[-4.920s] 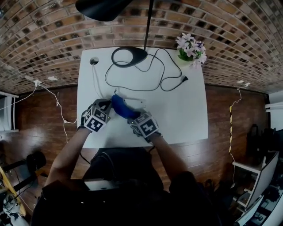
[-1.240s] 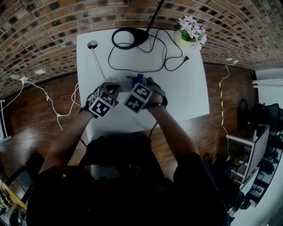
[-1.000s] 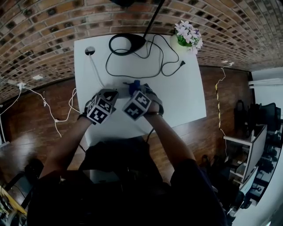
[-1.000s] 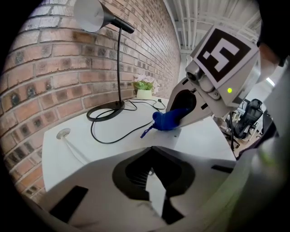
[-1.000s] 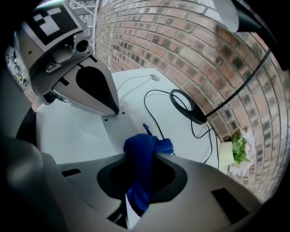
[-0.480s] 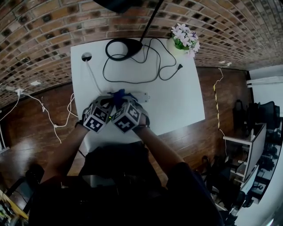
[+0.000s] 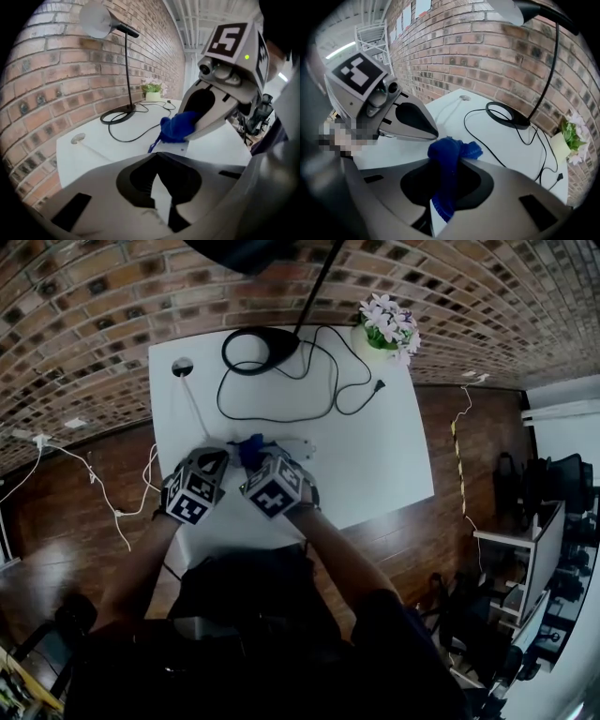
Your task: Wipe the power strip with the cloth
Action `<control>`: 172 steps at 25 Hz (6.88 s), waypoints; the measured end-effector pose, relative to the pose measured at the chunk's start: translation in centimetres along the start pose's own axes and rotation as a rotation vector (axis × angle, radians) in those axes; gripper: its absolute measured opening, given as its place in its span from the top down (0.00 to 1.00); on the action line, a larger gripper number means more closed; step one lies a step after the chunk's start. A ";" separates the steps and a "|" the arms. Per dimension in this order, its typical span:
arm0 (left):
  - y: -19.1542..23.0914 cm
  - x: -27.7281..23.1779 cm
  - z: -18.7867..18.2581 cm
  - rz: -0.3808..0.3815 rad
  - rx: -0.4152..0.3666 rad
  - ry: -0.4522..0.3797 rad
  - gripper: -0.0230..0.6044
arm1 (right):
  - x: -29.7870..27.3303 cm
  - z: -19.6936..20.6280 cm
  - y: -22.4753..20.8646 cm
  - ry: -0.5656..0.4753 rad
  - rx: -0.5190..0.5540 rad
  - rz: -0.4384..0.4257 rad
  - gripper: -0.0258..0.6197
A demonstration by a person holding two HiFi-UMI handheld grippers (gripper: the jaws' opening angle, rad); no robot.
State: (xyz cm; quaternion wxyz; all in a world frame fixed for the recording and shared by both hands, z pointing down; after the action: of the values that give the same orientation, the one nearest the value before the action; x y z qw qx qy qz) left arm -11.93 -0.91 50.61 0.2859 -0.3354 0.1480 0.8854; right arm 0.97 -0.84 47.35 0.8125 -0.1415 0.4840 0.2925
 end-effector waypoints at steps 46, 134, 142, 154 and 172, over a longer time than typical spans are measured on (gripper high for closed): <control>0.5 -0.8 0.2 -0.146 -0.084 0.042 0.95 | -1.6 -2.5 0.3 -0.133 -0.079 -0.168 0.87; -0.5 -2.8 -1.3 -0.185 0.009 0.078 0.95 | 6.5 12.5 -9.4 0.023 -0.293 0.198 0.86; -0.4 -2.9 -1.6 -0.157 0.013 0.100 0.95 | 6.3 10.5 -8.5 0.091 -0.200 0.241 0.86; -0.4 -3.0 -1.8 -0.172 0.059 0.109 0.95 | 4.3 8.1 -5.9 0.089 -0.085 0.248 0.87; -0.7 -2.9 -1.5 -0.194 0.056 0.100 0.95 | 2.0 4.4 -2.8 0.025 -0.028 0.187 0.87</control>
State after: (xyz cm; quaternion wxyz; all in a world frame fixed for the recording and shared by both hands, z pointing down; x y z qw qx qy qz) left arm -8.97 -2.21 51.41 0.3715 -0.3837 0.1535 0.8313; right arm 6.50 -0.08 47.61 0.7734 -0.1106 0.5011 0.3722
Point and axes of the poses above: the fingertips, and each gripper's own axes: x backward along the fingers, y to its left, z out of its underside, the point moved 10 cm from there along x, backward along the fingers, and after that the axes turned 3 degrees about x, right-handed, at the moved point
